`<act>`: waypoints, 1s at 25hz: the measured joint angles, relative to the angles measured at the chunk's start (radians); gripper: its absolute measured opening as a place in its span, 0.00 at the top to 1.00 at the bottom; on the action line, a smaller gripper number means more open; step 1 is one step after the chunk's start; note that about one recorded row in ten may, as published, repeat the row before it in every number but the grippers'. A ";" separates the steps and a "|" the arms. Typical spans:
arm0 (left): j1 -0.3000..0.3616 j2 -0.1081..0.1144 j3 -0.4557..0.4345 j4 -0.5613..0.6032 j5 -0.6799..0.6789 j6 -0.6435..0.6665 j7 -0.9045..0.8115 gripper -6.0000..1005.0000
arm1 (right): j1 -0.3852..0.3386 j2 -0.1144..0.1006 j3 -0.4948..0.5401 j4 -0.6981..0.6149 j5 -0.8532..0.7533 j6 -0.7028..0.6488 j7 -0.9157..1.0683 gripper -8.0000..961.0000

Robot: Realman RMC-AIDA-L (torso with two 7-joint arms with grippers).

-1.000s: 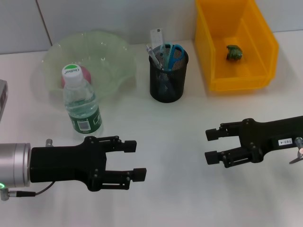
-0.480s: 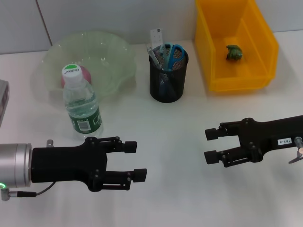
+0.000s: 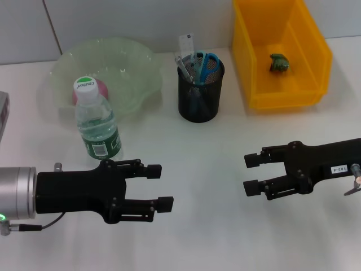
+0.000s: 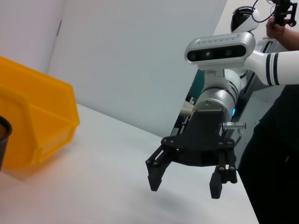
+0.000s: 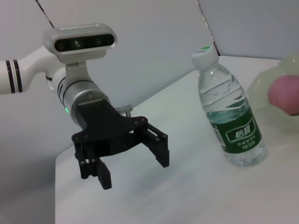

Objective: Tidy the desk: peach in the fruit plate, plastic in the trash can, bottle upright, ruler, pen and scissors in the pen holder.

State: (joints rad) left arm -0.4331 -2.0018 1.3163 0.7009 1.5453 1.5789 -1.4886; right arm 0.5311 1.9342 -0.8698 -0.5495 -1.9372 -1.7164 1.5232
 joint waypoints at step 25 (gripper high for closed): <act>-0.003 0.000 -0.012 0.000 0.010 0.006 -0.001 0.21 | 0.004 0.000 0.000 0.005 0.000 -0.008 0.000 0.14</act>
State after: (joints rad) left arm -0.4359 -2.0018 1.3038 0.7011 1.5556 1.5845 -1.4895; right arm 0.5348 1.9342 -0.8697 -0.5445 -1.9374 -1.7242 1.5232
